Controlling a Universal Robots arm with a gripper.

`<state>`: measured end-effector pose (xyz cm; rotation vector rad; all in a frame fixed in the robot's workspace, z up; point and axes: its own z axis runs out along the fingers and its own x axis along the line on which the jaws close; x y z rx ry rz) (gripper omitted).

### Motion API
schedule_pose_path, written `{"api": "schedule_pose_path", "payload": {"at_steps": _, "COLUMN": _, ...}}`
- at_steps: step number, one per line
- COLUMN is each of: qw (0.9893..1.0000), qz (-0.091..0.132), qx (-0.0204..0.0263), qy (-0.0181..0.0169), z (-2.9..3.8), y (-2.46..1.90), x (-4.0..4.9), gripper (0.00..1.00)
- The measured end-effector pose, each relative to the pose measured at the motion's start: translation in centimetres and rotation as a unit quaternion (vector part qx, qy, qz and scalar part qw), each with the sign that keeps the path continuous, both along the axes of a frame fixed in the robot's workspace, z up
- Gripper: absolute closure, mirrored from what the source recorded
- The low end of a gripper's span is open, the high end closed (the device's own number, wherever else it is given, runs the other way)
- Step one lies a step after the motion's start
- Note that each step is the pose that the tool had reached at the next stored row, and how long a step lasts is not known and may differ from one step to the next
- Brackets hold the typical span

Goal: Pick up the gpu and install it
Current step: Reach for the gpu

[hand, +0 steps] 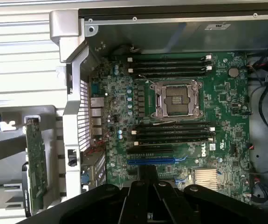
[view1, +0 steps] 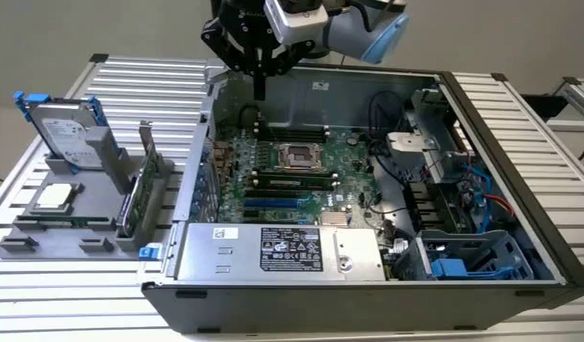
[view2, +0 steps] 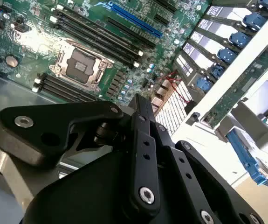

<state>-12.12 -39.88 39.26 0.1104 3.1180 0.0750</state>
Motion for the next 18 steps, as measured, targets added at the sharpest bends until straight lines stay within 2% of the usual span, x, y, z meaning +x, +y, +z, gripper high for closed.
{"api": "schedule_pose_path", "payload": {"at_steps": 11, "qw": 1.0000, "qz": 0.000, "qx": 0.0000, "qy": 0.0000, "z": 0.00, "y": 0.00, "x": -0.12, "gripper": 1.00}}
{"api": "schedule_pose_path", "payload": {"at_steps": 18, "qw": 1.0000, "qz": 0.000, "qx": 0.0000, "qy": 0.0000, "z": 0.00, "y": 0.00, "x": -0.90, "gripper": 1.00}}
